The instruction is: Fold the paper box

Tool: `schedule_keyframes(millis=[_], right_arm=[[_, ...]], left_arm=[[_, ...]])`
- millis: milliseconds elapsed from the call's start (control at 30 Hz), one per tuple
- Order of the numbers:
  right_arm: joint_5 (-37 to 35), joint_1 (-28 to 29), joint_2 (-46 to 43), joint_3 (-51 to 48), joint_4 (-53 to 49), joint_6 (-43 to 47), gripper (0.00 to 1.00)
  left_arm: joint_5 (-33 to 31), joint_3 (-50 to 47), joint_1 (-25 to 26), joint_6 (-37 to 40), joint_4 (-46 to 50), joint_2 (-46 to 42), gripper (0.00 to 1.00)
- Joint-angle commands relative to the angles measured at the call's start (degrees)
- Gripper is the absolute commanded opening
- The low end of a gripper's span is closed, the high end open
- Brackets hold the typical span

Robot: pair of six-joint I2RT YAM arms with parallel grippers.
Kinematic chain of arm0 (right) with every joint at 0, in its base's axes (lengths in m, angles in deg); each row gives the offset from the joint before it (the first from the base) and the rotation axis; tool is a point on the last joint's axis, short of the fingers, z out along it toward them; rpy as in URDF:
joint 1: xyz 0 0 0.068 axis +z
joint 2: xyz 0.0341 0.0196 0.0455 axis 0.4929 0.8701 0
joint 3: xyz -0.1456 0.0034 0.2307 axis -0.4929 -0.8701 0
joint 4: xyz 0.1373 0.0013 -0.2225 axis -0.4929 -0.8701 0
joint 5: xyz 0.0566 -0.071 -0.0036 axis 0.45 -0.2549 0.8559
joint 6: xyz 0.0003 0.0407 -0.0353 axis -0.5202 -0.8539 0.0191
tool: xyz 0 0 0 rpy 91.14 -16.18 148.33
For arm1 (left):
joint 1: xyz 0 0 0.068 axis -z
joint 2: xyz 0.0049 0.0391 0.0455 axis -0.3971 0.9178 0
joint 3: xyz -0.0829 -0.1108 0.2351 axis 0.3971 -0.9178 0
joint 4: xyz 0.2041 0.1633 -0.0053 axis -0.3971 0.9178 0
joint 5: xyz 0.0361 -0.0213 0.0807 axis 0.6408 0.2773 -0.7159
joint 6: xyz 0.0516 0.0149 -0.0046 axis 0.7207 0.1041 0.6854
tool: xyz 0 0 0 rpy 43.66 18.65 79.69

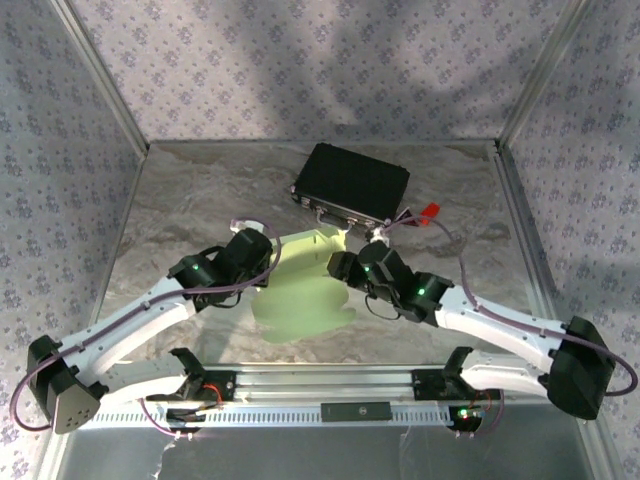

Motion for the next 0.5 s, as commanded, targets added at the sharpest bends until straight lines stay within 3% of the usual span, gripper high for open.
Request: schedule_keyframes(millis=[0,300,467], right_arm=[[0.03,0.78,2.36,-1.30,4.85,-1.33,0.56],[0.48,-0.65,5.80,0.89,4.24,-0.13,0.53],[1.28,-0.49,6.58,2.10,5.14,-0.11,0.46]], left_arm=[[-0.89,1.65,0.38,1.39,-0.65,-0.15,0.00],[-0.61,1.94,0.73,1.49,-0.74,-0.24,0.00],[-0.78,2.20,1.35,1.58,-0.74,0.50,0.00]])
